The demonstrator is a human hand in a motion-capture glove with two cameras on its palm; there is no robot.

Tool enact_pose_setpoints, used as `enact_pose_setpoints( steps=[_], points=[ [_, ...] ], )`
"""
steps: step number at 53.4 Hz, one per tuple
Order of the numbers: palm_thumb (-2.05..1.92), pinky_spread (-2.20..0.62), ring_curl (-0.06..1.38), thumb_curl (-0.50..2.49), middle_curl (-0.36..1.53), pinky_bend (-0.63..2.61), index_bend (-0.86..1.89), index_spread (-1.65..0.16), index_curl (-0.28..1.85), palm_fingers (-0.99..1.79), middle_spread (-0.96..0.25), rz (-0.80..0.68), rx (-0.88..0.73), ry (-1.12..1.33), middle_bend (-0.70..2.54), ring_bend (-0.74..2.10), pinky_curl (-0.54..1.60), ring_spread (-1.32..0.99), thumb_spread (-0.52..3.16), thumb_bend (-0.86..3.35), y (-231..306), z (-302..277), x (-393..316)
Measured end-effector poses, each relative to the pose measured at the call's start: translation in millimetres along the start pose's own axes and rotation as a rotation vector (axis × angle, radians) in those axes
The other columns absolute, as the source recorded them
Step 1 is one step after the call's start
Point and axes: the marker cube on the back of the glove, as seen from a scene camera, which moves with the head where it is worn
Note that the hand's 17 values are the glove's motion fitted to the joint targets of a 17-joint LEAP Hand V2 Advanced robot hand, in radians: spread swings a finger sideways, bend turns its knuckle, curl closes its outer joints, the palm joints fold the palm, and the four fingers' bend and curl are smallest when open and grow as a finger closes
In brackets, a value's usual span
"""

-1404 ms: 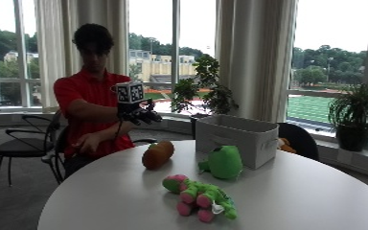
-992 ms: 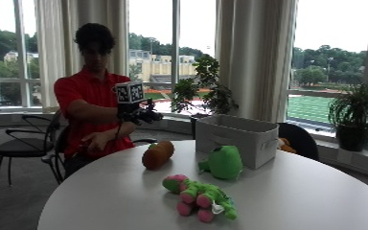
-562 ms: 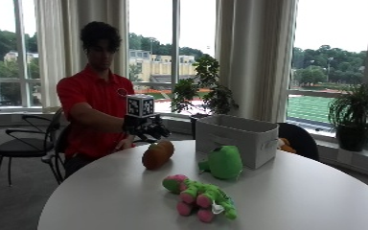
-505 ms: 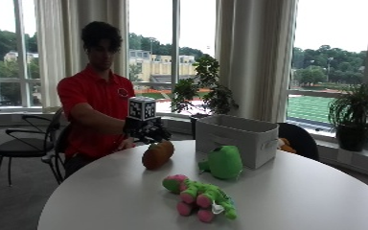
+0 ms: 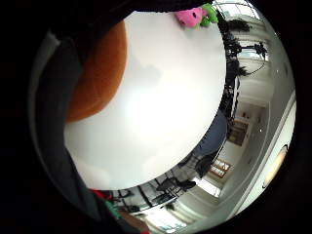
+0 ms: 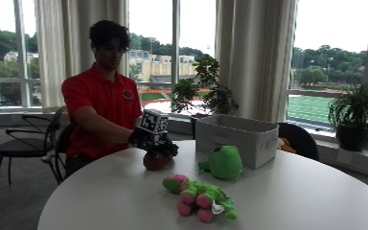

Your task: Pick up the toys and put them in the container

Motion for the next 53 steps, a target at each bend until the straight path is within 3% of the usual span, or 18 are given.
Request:
enact_pose_setpoints(
  steps=[5,8,16,25,30,31,36,53],
  points=[
    [-0.05,0.04,0.22,0.29,0.31,0.56,0.12,-0.38,0.25,-0.13,-0.18,-0.002,-0.036,0.018,0.2,0.17,0.31,-0.18,0.87,-0.06,-9.1,3.6,1.8],
    [-0.07,0.06,0.23,0.29,0.3,0.84,0.0,-0.37,0.2,-0.08,-0.16,0.01,-0.031,0.007,0.13,0.19,0.39,-0.17,0.82,-0.07,-13.3,6.5,2.0],
    [0.03,0.08,0.26,0.31,0.29,1.05,0.1,-0.39,0.17,0.01,-0.15,0.02,-0.037,-0.02,0.17,0.29,0.44,-0.14,0.89,-0.01,-21.5,8.9,0.7],
    [0.15,-0.04,0.3,0.35,0.34,0.95,0.15,-0.44,0.17,0.38,-0.26,0.062,-0.039,-0.042,0.34,0.52,0.39,-0.23,1.02,0.02,-32.6,3.2,-0.6],
    [0.22,-0.14,0.34,0.37,0.38,0.89,0.19,-0.45,0.2,0.55,-0.33,0.097,0.062,-0.08,0.44,0.63,0.37,-0.31,1.07,0.03,-35.2,4.4,-7.5],
    [0.27,-0.16,0.36,0.39,0.41,0.89,0.23,-0.45,0.21,0.74,-0.34,0.108,0.085,-0.088,0.51,0.68,0.38,-0.34,1.09,0.06,-35.4,4.8,-8.1],
    [0.42,-0.22,0.4,0.46,0.46,0.89,0.21,-0.45,0.23,0.98,-0.39,0.145,0.161,-0.12,0.61,0.84,0.38,-0.43,1.0,0.11,-35.9,4.7,-8.8],
    [0.6,-0.33,0.55,0.64,0.65,1.0,0.35,-0.44,0.37,1.1,-0.43,0.173,0.207,-0.239,0.86,1.08,0.51,-0.47,0.71,0.1,-27.8,-7.6,-17.4]
  ],
)
